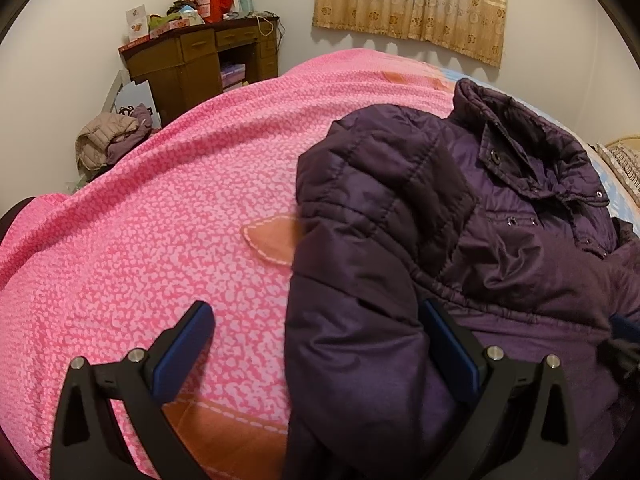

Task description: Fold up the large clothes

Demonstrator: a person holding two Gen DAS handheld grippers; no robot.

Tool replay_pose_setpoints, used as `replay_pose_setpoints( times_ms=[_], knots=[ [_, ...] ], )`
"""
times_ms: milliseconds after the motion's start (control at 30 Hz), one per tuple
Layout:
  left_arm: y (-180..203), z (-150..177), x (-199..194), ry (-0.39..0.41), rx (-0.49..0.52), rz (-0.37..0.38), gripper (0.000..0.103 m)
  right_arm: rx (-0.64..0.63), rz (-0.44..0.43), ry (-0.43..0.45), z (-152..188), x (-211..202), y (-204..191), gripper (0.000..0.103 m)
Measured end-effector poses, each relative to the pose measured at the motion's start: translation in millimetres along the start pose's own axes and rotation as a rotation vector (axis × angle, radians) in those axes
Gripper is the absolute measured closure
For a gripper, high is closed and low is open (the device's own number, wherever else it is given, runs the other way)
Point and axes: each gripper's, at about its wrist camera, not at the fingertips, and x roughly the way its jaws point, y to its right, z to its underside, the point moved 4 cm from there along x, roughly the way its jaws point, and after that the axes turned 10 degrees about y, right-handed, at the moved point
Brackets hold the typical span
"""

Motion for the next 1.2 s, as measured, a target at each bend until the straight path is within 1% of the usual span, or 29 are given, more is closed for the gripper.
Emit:
replay_pose_setpoints(
  times_ms=[200,367,800,867,1000,1067,1133,1200],
  knots=[
    [-1.3,-0.6,0.7,0.000,-0.004,0.005,0.000,0.006,-0.010,0.036,8.4,1.7,1.1,0.046],
    [-1.9,-1.0,3.1,-0.004,-0.005,0.005,0.000,-0.015,0.022,0.035,8.5,6.9,-0.2,0.045],
    [-2.2,-1.9,6.1,-0.006,-0.005,0.008,0.000,-0.040,0.051,0.038,8.9,8.1,-4.4,0.045],
    [-2.4,-2.2,6.2,-0.007,-0.004,0.009,0.000,-0.038,0.050,0.039,8.9,8.0,-4.7,0.045],
    [-5.0,-1.8,8.0,-0.021,-0.025,0.033,0.000,-0.042,0.054,0.041,9.0,7.4,-4.2,0.045],
    [-5.9,-2.7,8.0,-0.018,-0.020,0.030,0.000,-0.042,0.055,0.046,9.0,6.6,-4.4,0.045],
    [-7.7,-4.0,7.9,-0.015,-0.017,0.030,0.000,-0.038,0.049,0.050,8.3,5.6,-4.1,0.044],
    [-11.0,-5.7,3.5,-0.008,-0.024,0.050,0.000,-0.026,0.026,0.050,6.9,2.1,-2.3,0.044]
  ],
)
